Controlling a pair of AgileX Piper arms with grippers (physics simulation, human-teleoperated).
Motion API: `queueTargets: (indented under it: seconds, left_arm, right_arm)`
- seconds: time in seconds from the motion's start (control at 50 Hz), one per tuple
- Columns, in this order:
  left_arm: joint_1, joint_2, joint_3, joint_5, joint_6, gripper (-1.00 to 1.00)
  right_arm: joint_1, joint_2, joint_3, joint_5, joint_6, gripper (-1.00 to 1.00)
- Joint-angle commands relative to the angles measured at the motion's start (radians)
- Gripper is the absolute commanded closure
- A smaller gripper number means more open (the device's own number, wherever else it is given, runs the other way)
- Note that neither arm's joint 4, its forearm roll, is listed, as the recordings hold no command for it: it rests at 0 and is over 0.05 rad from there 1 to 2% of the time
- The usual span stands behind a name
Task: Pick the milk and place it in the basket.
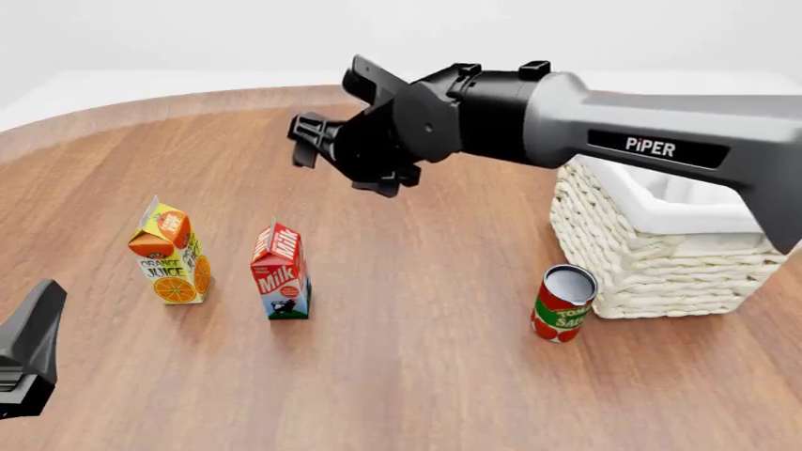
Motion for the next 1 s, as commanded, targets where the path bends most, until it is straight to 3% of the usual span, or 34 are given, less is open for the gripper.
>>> queueTargets:
  seconds: [0.02, 1.0]
  left_arm:
    - [0.0, 0.0, 0.0, 0.0, 0.0, -1.0]
    - [0.0, 0.0, 0.0, 0.0, 0.0, -1.0]
  right_arm:
    - [0.01, 0.007, 0.014, -0.014, 0.013, -1.0]
    - [0.044, 0.107, -0.028, -0.026, 0.033, -1.0]
